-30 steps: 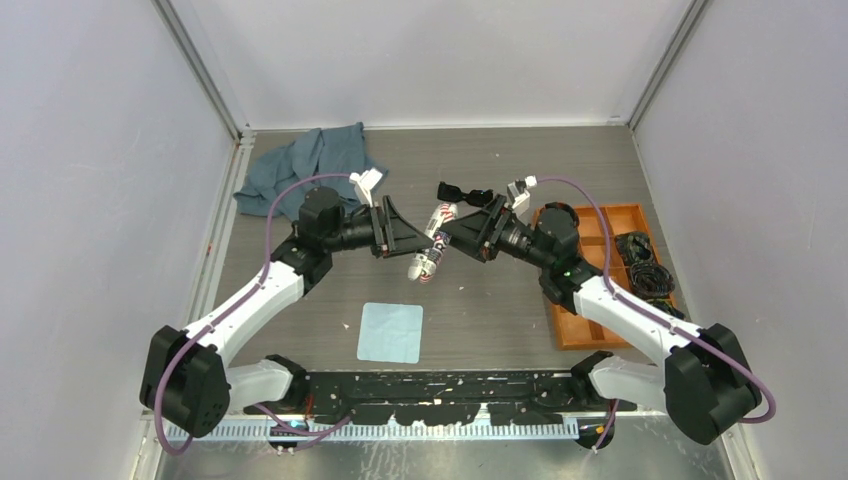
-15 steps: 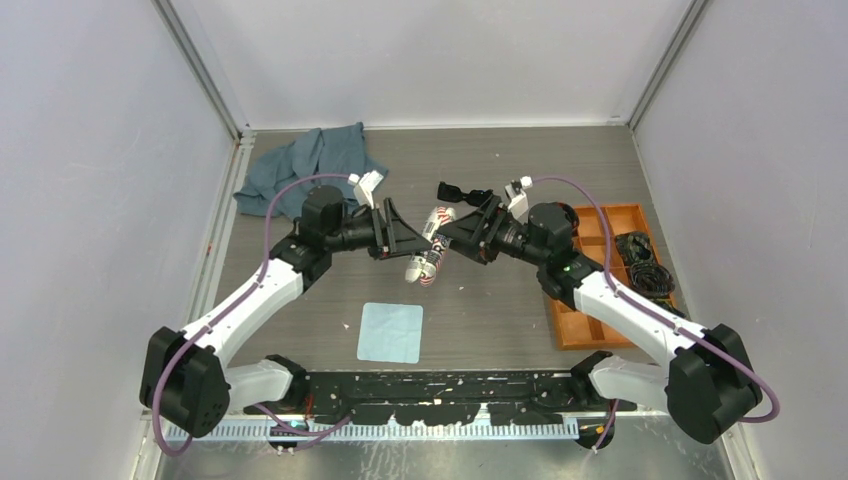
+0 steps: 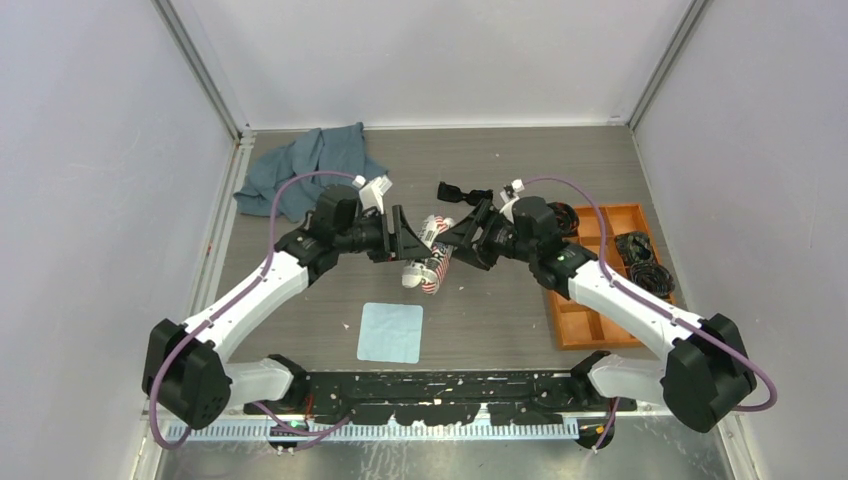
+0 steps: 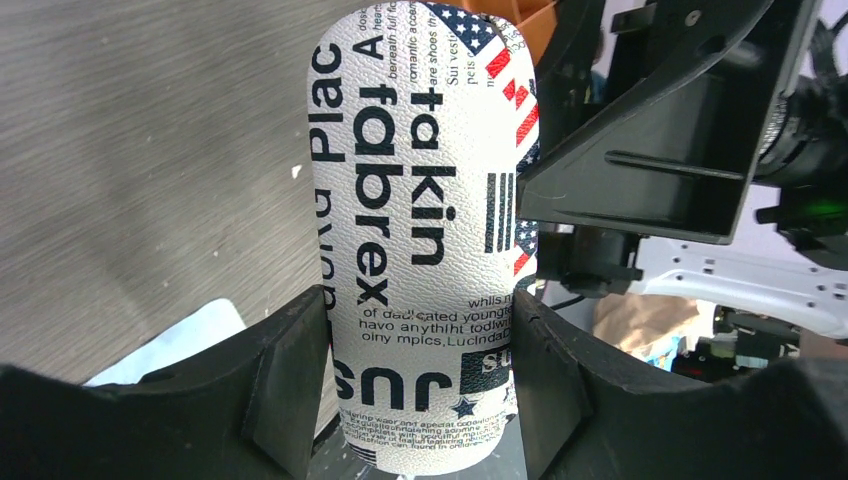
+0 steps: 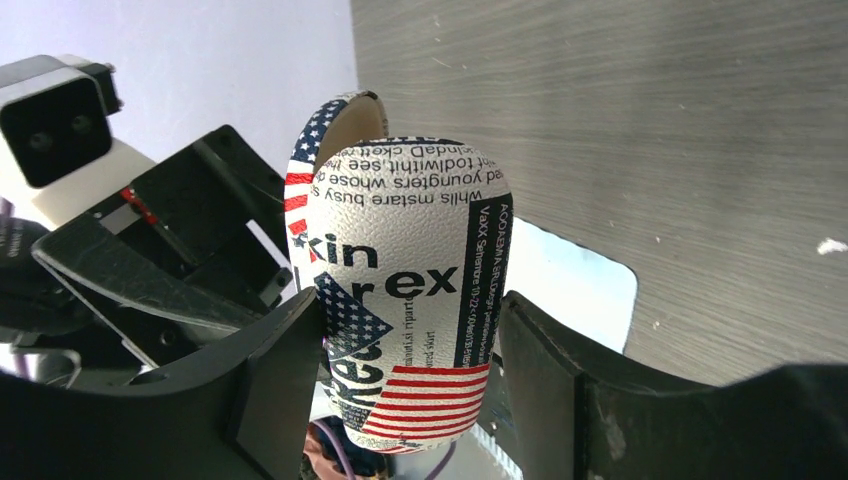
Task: Organize the sunglasses
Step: Open the sunglasses case.
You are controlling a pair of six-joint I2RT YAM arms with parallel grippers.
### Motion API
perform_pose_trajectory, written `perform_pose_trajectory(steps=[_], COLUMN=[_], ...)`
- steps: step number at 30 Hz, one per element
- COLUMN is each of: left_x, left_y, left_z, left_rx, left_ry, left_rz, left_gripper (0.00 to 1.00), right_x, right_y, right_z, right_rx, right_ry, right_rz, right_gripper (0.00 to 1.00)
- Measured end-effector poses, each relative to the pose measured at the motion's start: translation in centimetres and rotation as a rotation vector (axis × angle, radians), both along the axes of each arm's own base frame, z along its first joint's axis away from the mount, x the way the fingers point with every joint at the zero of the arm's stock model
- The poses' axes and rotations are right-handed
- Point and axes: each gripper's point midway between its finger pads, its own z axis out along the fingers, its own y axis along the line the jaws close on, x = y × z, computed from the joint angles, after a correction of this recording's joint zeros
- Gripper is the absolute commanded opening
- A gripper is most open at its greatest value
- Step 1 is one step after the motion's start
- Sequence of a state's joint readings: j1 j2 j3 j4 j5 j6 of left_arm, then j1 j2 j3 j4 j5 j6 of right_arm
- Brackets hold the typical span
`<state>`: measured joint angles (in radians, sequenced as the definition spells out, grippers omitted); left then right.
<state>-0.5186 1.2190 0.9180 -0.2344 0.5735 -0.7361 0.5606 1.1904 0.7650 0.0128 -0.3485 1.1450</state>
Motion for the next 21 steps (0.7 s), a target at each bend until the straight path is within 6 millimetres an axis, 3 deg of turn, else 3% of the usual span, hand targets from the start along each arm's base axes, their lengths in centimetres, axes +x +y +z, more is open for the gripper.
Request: perform_pose_trajectory(steps=[4,10,18,21], left_x=[-0.4,-0.4,-0.7,-0.7], left_y=[0.4,0.7,1.0,1.1], left_z=[-1.2,-1.2,-2.2,-2.4], left_rx=[0.063,0.116,0.203,0.218], left_ry=[0.009,-0.020,-0.024,-0.024], left_rz=[0.002,-0.002,-0.005,-0.002], left_gripper=[0.00,0.01,0.38,0.44], right_x=[-0.6,-0.7,-0.7,-0.7], right_y=[0.0,0.2,0.6,0.7], right_z=[-1.3,-1.4,-2.6,-3.0], right_rx=[-0.041,-0.054,-0.079,-0.085], right_ry=[0.040,0.039,0.061,0.070], right_rz=[0.008,0.011,0.014,0.015], right_gripper=[0.01,0.01,0.01,0.01])
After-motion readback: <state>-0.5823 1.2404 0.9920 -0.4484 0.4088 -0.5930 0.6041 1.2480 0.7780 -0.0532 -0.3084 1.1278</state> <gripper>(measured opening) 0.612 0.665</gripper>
